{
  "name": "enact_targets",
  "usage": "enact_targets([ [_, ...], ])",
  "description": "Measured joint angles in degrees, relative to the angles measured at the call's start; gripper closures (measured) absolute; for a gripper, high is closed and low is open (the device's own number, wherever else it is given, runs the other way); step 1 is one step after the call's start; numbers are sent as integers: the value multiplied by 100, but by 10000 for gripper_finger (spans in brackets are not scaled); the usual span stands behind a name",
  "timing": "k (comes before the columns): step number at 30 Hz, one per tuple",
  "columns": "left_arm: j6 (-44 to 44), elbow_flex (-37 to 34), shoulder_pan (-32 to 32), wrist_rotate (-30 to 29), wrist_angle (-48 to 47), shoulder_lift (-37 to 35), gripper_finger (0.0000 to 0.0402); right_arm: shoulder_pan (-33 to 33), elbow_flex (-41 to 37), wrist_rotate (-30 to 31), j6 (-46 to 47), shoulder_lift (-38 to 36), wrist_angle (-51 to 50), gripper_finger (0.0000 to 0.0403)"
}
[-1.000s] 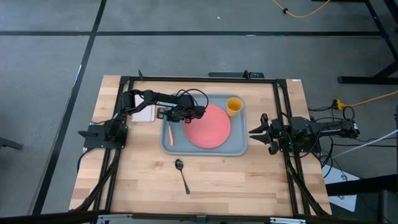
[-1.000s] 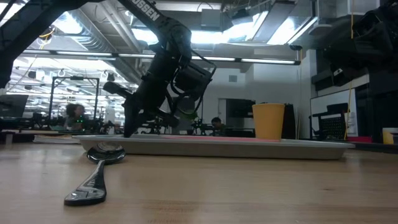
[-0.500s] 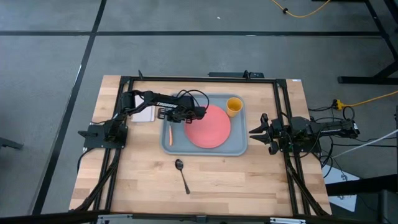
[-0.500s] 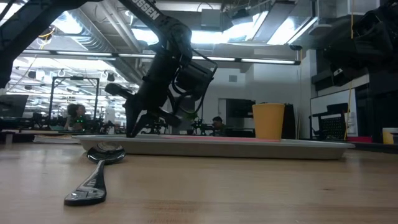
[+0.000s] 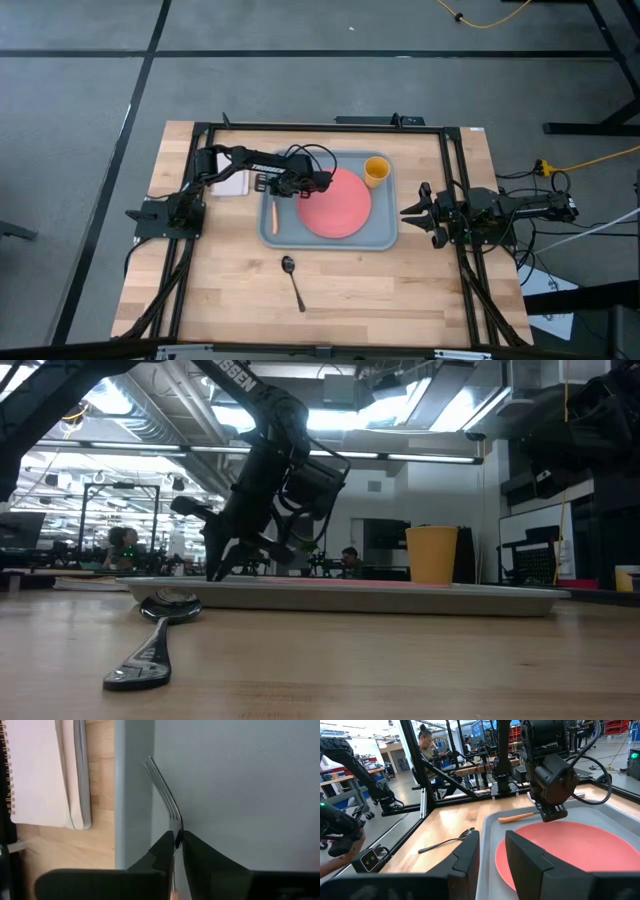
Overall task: Pick and place plate/cup/fork/spoon on tray
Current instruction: Put the fork on the serving tray, then put the spoon on the serving tray
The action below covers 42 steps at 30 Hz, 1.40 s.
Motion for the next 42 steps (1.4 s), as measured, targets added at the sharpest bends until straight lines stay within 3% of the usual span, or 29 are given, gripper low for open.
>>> enact_targets([
  [14,26,54,-75,53,20,8,321,1,0,0,0,0,1,304],
  [18,26,564,-177,29,-619,11,307,1,0,0,0,0,0,304],
  [22,-198,1554,-696,-308,-1521,8,304,1,0,0,0,0,1,304],
  [29,-1940,1939,-2200,-444,-1542,-59,304,2,0,0,0,2,2,304],
  [36,-4290,1709,-3488,-140,-931,-60,304,1,0,0,0,2,2,304],
  [42,-5630,1362,-4158,-161,-150,-59,304,2,0,2,0,2,2,304],
])
